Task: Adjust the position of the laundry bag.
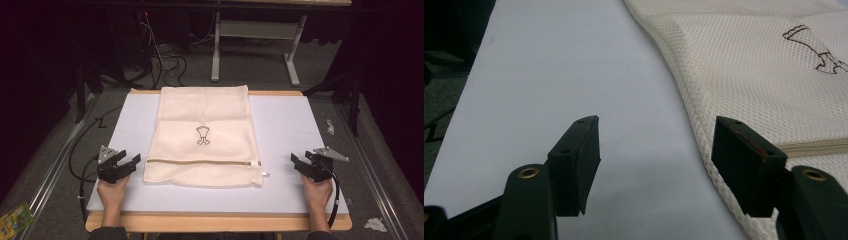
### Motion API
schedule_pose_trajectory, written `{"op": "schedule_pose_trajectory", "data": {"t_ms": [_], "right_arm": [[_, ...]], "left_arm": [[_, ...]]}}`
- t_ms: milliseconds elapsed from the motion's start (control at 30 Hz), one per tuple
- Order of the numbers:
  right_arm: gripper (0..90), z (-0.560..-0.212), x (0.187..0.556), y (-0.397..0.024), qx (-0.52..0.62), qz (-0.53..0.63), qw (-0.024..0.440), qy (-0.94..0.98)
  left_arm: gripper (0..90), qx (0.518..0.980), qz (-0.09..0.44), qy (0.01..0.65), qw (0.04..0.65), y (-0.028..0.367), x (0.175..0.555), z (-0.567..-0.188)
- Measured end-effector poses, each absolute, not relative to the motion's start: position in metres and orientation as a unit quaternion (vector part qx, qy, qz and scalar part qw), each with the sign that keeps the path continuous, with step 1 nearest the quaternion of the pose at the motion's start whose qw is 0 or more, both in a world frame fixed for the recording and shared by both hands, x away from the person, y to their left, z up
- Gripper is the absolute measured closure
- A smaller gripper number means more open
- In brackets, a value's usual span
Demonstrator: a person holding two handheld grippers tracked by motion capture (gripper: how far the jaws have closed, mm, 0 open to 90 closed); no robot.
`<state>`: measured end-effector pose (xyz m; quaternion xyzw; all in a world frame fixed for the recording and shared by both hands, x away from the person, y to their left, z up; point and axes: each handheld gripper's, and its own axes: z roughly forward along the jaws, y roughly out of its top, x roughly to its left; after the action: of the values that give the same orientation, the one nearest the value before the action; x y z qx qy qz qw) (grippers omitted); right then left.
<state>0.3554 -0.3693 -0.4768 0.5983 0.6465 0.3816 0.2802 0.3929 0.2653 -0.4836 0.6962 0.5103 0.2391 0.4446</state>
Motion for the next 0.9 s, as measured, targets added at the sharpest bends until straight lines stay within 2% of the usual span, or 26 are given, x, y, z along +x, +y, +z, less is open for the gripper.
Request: {"op": "schedule_pose_trajectory", "data": {"t_ms": [233,400,567,733,900], "right_arm": [[36.7,-0.4770,0.3567,-0.3745,0.609,0.393,0.264,0.636],[38.2,-0.4761,0.3567,-0.3729,0.598,0.393,0.265,0.646],[44.1,-0.4753,0.3571,-0.3669,0.593,0.374,0.281,0.655],[42.6,-0.4741,0.3564,-0.3647,0.586,0.378,0.287,0.658],[40.8,-0.4723,0.3559,-0.3654,0.586,0.390,0.263,0.660]], "left_arm": [[31.7,0.687,0.243,0.518,0.449,0.2662,0.3920,-0.4835],[33.9,0.701,0.236,0.509,0.441,0.2648,0.3942,-0.4833],[36.5,0.708,0.241,0.502,0.435,0.2625,0.3937,-0.4828],[35.7,0.698,0.238,0.506,0.447,0.2662,0.3926,-0.4822],[35.8,0.697,0.245,0.492,0.461,0.2666,0.3895,-0.4799]]}}
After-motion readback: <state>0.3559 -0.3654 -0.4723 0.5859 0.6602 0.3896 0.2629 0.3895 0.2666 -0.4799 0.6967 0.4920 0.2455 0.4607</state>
